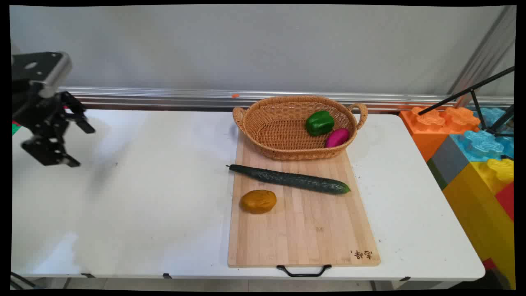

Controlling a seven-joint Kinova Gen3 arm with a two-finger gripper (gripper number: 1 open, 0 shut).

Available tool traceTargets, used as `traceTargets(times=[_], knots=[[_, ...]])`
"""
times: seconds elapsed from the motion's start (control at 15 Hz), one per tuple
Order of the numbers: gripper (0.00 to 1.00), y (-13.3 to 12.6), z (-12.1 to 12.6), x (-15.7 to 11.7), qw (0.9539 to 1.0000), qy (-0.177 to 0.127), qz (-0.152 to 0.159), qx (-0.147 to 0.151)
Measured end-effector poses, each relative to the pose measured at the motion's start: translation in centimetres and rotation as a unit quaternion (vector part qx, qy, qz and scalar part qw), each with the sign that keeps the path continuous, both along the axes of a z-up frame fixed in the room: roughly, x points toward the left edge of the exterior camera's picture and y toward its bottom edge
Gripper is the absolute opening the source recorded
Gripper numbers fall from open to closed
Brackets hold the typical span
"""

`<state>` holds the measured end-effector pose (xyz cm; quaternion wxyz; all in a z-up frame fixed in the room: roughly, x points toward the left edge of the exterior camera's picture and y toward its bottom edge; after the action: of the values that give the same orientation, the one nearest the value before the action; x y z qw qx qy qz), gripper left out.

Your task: Pick up the potato from the cutting board

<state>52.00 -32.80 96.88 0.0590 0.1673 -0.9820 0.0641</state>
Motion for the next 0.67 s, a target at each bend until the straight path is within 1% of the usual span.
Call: traceTargets(times=[0.13,0.33,0.4,0.47,0.53,0.67], knots=[[1.0,-0.3,-1.2,-1.8,0.9997,0.023,0.006,0.0],[1.0,-0.6,-2.6,-6.1,0.9979,0.063,0.018,-0.004],[1.0,-0.7,-2.8,-7.1,0.9974,0.069,0.021,-0.006],[1.0,-0.7,-3.2,-8.8,0.9967,0.077,0.027,-0.007],[1.0,-0.8,-3.6,-11.0,0.9958,0.084,0.033,-0.01],[1.0,-0.8,-4.3,-14.9,0.9944,0.098,0.038,-0.015]])
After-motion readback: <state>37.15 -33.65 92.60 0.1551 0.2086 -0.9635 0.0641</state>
